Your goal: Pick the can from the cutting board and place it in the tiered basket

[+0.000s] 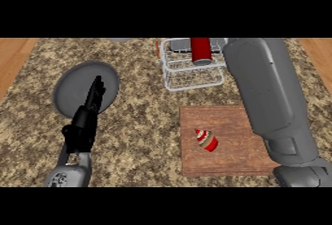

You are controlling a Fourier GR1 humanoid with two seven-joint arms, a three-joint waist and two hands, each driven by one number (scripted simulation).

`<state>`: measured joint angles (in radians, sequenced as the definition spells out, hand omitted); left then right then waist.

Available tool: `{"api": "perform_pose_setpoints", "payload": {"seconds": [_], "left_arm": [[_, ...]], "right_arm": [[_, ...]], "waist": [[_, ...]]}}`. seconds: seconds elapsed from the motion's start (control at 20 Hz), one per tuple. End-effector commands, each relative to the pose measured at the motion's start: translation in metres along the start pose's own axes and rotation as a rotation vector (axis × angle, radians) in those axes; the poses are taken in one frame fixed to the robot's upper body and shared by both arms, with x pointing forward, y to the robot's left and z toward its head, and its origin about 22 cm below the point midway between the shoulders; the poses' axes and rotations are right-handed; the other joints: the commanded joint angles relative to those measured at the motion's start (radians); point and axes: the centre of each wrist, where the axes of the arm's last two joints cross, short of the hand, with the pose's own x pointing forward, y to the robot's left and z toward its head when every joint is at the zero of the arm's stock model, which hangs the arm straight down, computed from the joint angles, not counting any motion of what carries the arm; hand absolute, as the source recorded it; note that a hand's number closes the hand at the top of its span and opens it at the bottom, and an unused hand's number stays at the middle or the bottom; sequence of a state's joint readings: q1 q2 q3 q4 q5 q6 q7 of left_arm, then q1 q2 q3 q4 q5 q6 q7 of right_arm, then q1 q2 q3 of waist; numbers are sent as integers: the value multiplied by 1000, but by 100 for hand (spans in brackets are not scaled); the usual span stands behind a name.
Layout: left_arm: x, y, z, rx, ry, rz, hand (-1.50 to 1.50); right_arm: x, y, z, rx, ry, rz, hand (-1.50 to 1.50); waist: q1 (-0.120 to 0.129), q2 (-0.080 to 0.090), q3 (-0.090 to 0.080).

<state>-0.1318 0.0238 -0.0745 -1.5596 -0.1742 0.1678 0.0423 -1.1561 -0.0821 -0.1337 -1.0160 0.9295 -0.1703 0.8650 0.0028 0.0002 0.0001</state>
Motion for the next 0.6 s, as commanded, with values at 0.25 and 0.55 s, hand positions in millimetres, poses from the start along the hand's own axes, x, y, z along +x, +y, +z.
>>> {"api": "perform_pose_setpoints", "payload": {"seconds": [0.25,0.55], "left_arm": [[-7,23,1,47,23,-5,0],[-17,22,11,56,30,-5,0]], "right_arm": [[-78,-78,-5,-121,172,-255,-150],[-160,-141,27,-140,144,-297,-150]], "waist": [[-48,-16,1],[-57,-16,1]]}}
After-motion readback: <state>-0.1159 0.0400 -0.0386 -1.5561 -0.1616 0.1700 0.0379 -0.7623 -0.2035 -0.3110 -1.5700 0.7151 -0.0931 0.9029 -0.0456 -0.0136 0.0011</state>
